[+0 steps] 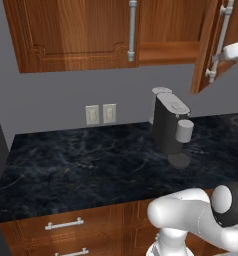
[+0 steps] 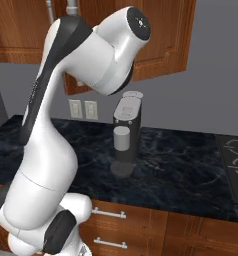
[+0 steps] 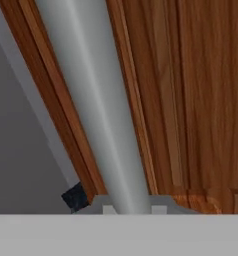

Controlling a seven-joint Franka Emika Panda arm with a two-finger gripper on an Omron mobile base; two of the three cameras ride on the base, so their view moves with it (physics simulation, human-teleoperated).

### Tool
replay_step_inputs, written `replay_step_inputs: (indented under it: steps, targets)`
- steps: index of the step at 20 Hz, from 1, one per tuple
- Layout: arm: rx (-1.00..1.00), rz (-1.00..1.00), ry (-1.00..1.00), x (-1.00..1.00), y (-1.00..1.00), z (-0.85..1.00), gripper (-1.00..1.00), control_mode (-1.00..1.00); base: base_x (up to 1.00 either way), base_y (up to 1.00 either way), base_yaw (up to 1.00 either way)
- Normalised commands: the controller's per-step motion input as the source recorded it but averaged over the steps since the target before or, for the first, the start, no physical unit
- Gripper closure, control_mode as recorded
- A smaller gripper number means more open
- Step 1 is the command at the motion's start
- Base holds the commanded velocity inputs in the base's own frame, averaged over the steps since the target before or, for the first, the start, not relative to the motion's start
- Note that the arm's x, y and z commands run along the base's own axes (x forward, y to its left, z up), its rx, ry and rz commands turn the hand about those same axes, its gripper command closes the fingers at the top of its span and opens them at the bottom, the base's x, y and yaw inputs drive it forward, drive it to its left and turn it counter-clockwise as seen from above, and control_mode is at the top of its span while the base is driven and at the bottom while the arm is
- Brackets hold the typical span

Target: Open the cabinet, pick the kettle from the cabinet, and place it in the sink.

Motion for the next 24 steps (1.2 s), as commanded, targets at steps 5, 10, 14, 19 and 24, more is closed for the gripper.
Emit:
replay_step_inputs:
  steps: [5,10,14,19,24]
  targets:
    - [0.02,0.03,-0.04,-0.46,0.13,-0.3,-1.0,-1.0,0.0,0.0,0.0]
    - [0.0,0.0,-0.05,-0.36,0.15,-0.28,-1.0,-1.0,0.0,0.0,0.0]
    - [-0.03,-0.09,0.0,-0.41,-0.05,-0.34,-1.0,-1.0,0.0,0.0,0.0]
    - [-0.15,-0.29,0.0,-0.32,-0.09,-0.39,-1.0,-1.0,0.0,0.0,0.0]
    - [-0.14,-0.42,0.0,-0.2,0.06,-0.32,-1.0,-1.0,0.0,0.0,0.0]
